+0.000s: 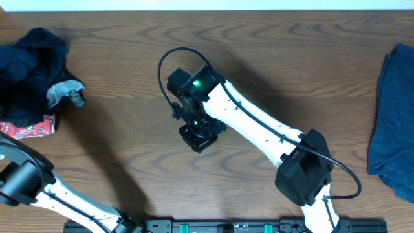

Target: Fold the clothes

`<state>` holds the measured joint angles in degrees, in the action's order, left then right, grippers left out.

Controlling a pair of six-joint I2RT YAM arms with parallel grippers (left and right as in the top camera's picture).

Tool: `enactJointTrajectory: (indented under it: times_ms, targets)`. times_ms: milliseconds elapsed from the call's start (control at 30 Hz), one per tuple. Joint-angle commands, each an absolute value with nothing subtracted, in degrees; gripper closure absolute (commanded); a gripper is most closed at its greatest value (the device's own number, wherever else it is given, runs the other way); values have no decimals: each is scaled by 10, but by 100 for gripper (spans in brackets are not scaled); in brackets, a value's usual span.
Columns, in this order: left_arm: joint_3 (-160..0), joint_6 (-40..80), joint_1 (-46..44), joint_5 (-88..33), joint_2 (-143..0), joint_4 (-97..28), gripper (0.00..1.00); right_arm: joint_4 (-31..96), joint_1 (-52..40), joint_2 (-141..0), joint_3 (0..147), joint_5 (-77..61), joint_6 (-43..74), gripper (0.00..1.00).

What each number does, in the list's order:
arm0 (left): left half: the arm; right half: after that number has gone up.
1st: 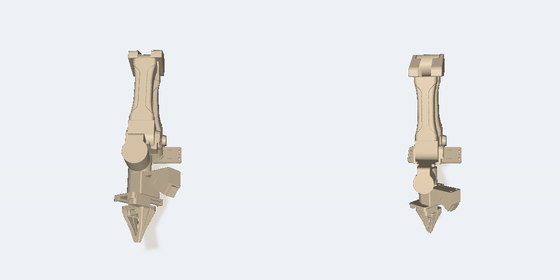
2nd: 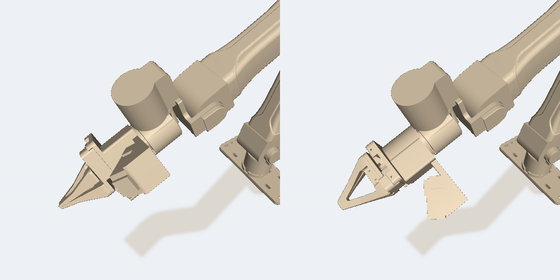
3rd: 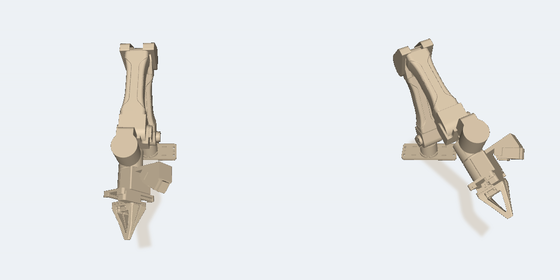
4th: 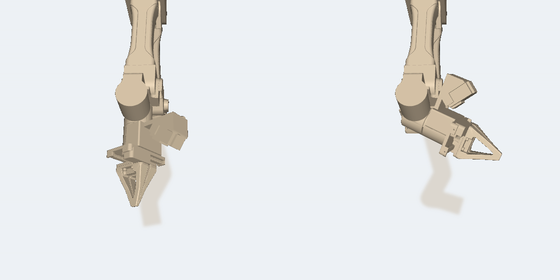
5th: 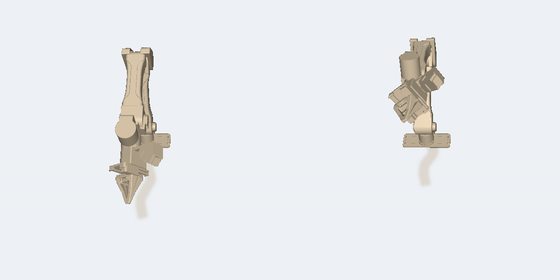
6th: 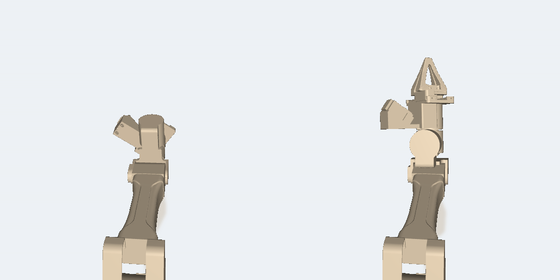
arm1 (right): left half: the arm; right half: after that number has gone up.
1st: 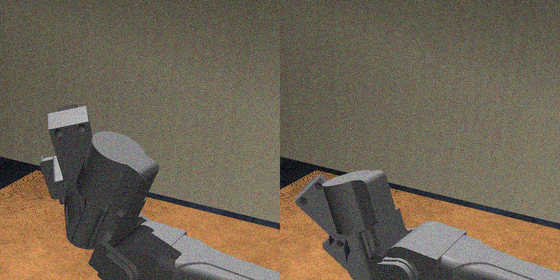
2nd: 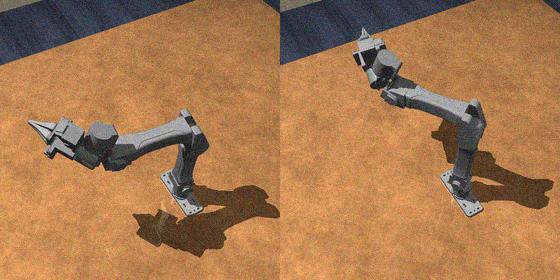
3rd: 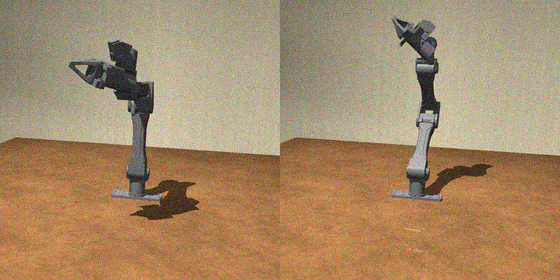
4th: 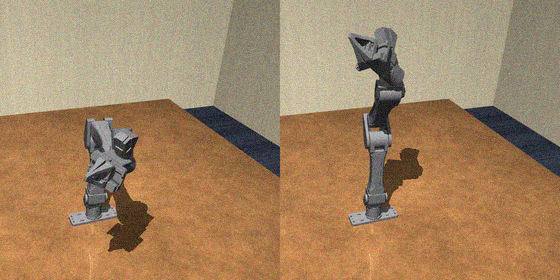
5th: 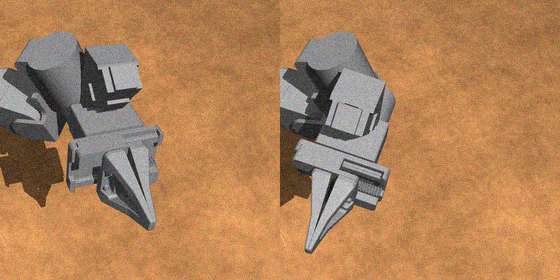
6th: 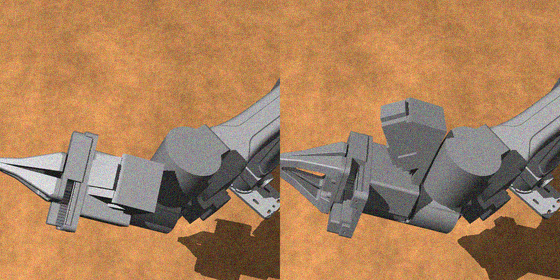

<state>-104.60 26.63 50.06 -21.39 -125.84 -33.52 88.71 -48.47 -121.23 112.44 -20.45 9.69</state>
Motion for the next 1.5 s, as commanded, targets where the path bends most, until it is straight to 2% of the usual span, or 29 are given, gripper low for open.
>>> enactJointTrajectory:
  times_ms: [0, 300, 967, 1467]
  targets:
    - [-979, 261, 477, -192, -1287, -350, 94, 892, -490, -1205, 1135, -213, 107, 97]
    - [-875, 282, 499, -191, -1312, -338, 94, 902, -490, -1205, 1135, -213, 107, 95]
    - [-849, 321, 619, -124, -1332, -428, 94, 907, -490, -1205, 1135, -212, 107, 98]
    - [-851, 334, 619, -174, -1328, -411, 94, 900, -490, -1205, 1135, -212, 106, 95]
